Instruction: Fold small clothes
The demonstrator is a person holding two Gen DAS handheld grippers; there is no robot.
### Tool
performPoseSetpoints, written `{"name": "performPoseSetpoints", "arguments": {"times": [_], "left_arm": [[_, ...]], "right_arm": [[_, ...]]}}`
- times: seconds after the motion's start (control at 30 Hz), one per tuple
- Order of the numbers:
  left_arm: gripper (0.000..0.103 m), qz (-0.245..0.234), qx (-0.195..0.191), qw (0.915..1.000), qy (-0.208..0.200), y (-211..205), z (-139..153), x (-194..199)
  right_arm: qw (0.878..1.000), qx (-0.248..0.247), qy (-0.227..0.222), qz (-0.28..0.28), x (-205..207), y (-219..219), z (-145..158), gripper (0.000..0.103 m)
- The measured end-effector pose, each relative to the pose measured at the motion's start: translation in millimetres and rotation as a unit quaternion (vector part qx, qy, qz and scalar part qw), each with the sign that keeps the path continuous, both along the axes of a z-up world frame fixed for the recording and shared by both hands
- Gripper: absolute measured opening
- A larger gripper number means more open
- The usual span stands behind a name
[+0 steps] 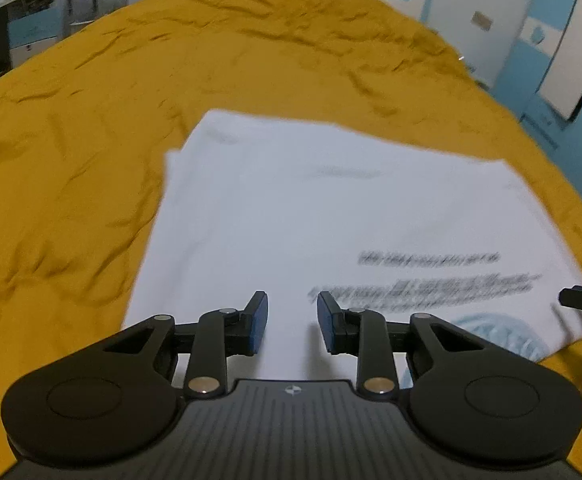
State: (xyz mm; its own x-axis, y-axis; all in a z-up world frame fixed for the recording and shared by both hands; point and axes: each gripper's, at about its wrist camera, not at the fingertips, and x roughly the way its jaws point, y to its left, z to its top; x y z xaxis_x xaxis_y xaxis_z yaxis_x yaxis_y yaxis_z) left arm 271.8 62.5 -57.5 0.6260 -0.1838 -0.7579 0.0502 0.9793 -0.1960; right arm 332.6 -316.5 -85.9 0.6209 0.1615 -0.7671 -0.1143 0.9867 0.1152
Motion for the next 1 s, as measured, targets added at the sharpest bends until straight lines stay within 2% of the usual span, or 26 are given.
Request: {"name": "performPoseSetpoints", "arguments": {"times": [0.1, 0.23, 0.4, 0.5, 0.7, 0.83, 0.97, 1.0], "left_arm": [[0.036, -0.013, -0.006, 0.9998, -0.010, -10, 4, 15], [0.036, -0.019, 0.012, 0.9991, -0.036, -30, 5, 35], [0.036, -0.040, 0.012, 0.9989, -0.021, -56, -2, 68], [0.036, -0.055, 0.007, 0.9981, -0.027, -70, -7, 85], [0.036, -0.071, -0.028, 0.9969, -0.020, -85, -25, 121], [0.035, -0.067, -0.022, 0.9972, -0.024, -94, -37, 144], [0.033, -0.061, -0.009, 0.9980, -0.017, -103, -52, 164], [0.033, -0.060, -0.006, 0.9981, -0.014, -104, -56, 169]], "right_arm": [[0.999, 0.032, -0.004, -0.025, 11, -22, 10, 0.047], [0.995, 0.072, -0.009, -0.069, 29, -55, 18, 0.049], [0.990, 0.097, -0.018, -0.103, 55, -87, 16, 0.050], [0.987, 0.119, -0.012, -0.109, 74, -98, 8, 0.050], [0.980, 0.168, 0.001, -0.110, 109, -110, -20, 0.048], [0.977, 0.178, 0.011, -0.112, 125, -114, -40, 0.048], [0.969, 0.215, 0.014, -0.122, 137, -124, -56, 0.047], [0.966, 0.224, 0.014, -0.124, 139, -126, -59, 0.044]]}}
